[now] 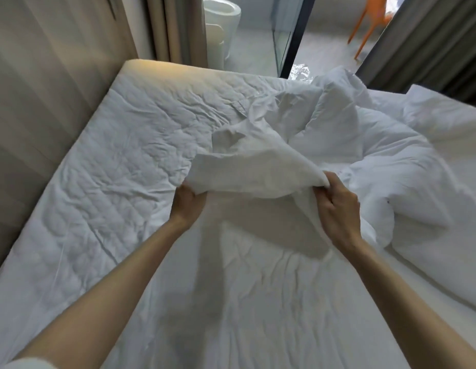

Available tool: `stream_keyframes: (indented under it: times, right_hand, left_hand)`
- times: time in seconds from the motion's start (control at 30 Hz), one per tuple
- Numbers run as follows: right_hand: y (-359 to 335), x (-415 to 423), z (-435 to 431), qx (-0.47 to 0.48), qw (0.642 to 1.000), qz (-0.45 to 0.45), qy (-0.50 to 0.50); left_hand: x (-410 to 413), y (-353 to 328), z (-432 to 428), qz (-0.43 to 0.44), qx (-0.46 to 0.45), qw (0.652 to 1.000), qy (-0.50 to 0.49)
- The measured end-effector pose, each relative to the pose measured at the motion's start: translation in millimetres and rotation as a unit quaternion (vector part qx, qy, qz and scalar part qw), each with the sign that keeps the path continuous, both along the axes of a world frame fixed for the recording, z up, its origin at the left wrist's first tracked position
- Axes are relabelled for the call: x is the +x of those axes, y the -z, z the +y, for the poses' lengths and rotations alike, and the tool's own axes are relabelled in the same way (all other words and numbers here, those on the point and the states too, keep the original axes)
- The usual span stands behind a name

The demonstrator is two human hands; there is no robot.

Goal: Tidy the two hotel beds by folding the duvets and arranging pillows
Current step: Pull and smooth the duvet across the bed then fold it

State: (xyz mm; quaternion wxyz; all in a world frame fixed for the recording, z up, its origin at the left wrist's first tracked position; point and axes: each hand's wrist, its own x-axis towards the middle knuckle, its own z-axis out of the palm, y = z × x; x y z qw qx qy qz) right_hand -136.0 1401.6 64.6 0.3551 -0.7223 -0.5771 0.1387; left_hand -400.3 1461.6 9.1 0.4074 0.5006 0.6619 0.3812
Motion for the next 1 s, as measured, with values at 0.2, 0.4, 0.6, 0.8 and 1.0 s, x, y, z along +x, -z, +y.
stream_keyframes:
  times: [0.2,0.4,0.6,0.8,1.0]
  right_hand:
    - [-8.7,-1.1,29.2,0.006,0.994,-0.071,0.081]
    - [-4.0,-49.8,-52.6,0.009,0.997,-0.001,-0.076]
    - [17.5,-70.9,-143.5,-0.085,0.959,-0.051,-0.264]
    - [-13.6,-83.9,-126.4,0.056,0.994,-0.001,-0.094]
    - [-28.6,-51.9,-163.7,-0.005,0.990,-0.064,-0.122]
  left_hand:
    - [9.4,-54.3,-42.5,0.071,-0.027,0.996,0.046]
    - [5.8,-95.9,-102.3,-0.065,-0.037,0.997,-0.016]
    - [-8.1,-145.5,-138.1,-0.303,-0.069,0.950,-0.002]
    - [-4.0,-182.1,-166.1,-0.358,-0.106,0.927,0.020]
    - [-15.0,-156.7,-222.6,-0.369,-0.121,0.922,-0.009]
